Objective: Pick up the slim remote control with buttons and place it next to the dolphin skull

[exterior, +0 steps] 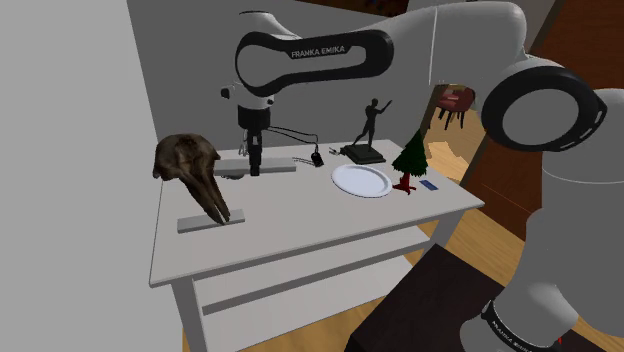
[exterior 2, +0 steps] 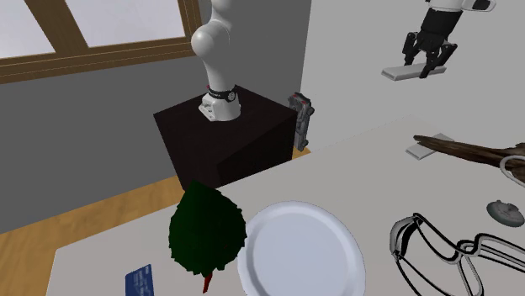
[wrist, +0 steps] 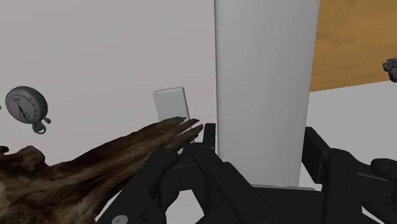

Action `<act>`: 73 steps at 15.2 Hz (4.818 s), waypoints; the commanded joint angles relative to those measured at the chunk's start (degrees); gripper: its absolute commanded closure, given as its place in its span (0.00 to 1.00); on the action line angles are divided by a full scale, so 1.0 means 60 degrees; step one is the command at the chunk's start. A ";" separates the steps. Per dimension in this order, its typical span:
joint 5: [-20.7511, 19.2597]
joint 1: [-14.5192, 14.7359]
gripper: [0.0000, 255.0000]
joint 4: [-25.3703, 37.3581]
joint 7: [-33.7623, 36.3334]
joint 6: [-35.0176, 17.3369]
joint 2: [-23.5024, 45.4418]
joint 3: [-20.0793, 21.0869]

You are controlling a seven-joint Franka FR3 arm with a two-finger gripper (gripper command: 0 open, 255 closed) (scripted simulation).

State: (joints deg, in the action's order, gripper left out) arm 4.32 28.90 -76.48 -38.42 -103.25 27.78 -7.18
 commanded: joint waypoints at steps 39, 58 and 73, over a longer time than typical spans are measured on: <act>0.0233 0.0157 1.00 -0.1163 0.0128 -0.3406 0.2239 0.0223; 0.0323 0.0112 1.00 -0.1180 0.0067 -0.4340 0.3157 0.0297; 0.0251 0.0139 0.00 -0.1157 0.0106 -0.3578 0.2417 0.0235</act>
State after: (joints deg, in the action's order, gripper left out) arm 5.83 29.73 -83.41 -37.79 -124.75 42.31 -5.77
